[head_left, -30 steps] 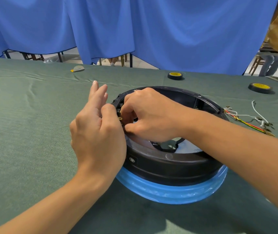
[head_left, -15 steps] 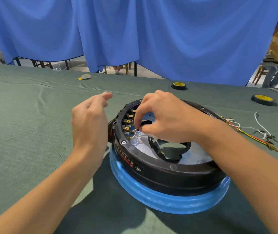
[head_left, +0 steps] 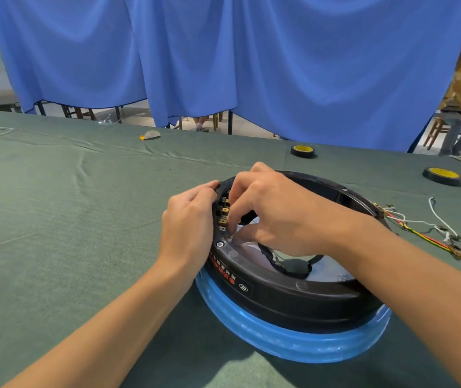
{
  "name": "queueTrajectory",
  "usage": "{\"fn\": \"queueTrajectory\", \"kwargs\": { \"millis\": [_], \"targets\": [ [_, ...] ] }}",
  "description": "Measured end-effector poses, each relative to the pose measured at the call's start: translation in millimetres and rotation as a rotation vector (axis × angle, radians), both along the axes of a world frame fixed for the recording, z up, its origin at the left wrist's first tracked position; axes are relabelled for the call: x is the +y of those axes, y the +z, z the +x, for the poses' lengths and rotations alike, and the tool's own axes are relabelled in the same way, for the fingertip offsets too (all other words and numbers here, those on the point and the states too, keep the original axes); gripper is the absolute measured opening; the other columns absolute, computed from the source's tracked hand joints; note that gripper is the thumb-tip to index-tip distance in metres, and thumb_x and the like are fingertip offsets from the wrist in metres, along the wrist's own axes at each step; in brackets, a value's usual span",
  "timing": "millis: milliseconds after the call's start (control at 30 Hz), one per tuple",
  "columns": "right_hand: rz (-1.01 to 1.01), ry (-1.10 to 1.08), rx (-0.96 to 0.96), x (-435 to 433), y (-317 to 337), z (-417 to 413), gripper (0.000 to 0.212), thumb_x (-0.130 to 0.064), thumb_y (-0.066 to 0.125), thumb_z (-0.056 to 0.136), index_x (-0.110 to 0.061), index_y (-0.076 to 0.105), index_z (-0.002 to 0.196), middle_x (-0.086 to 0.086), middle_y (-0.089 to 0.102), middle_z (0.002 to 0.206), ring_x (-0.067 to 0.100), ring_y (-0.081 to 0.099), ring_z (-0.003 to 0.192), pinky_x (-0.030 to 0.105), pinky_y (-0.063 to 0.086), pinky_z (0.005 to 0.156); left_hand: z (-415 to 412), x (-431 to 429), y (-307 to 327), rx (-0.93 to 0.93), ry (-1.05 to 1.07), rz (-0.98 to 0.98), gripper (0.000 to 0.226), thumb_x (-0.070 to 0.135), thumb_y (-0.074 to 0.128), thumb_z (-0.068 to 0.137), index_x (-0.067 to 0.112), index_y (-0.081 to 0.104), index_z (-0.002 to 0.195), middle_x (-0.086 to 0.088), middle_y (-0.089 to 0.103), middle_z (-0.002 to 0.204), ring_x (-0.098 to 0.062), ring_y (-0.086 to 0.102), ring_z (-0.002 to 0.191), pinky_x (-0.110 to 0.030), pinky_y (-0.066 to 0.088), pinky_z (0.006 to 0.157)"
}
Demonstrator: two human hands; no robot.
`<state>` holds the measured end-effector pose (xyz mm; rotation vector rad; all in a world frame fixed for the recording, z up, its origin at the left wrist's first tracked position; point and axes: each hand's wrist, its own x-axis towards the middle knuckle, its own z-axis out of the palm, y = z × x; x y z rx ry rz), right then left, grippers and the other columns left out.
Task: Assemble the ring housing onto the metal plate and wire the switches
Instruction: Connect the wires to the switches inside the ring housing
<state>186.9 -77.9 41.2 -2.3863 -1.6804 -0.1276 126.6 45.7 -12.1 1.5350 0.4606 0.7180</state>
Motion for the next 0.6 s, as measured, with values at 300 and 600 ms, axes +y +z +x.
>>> {"fn": "queueTrajectory", "kwargs": {
  "millis": [300, 600],
  "targets": [
    [0.019, 0.014, 0.128, 4, 3, 3, 0.017, -0.031, 0.070, 0.084, -0.030, 0.070, 0.067, -0.017, 0.053, 0.097, -0.001, 0.040, 0.094, 0.013, 0.033, 0.079, -2, -2, 1, -0.042, -0.010, 0.049, 0.034, 0.035, 0.050, 0.073, 0.009, 0.072, 0.073, -0.025, 0.070, 0.087, -0.033, 0.063, 0.082, -0.057, 0.048, 0.086],
    [0.120, -0.296, 0.126, -7, -1, 29, 0.012, -0.027, 0.064, 0.090, -0.025, 0.075, 0.085, -0.014, 0.065, 0.081, 0.004, 0.058, 0.080, 0.013, 0.039, 0.063, -3, 0, -3, -0.002, 0.119, 0.127, 0.051, 0.040, 0.049, 0.071, -0.010, 0.049, 0.061, -0.019, 0.057, 0.060, -0.016, 0.048, 0.059, -0.049, 0.042, 0.060]
  ]
}}
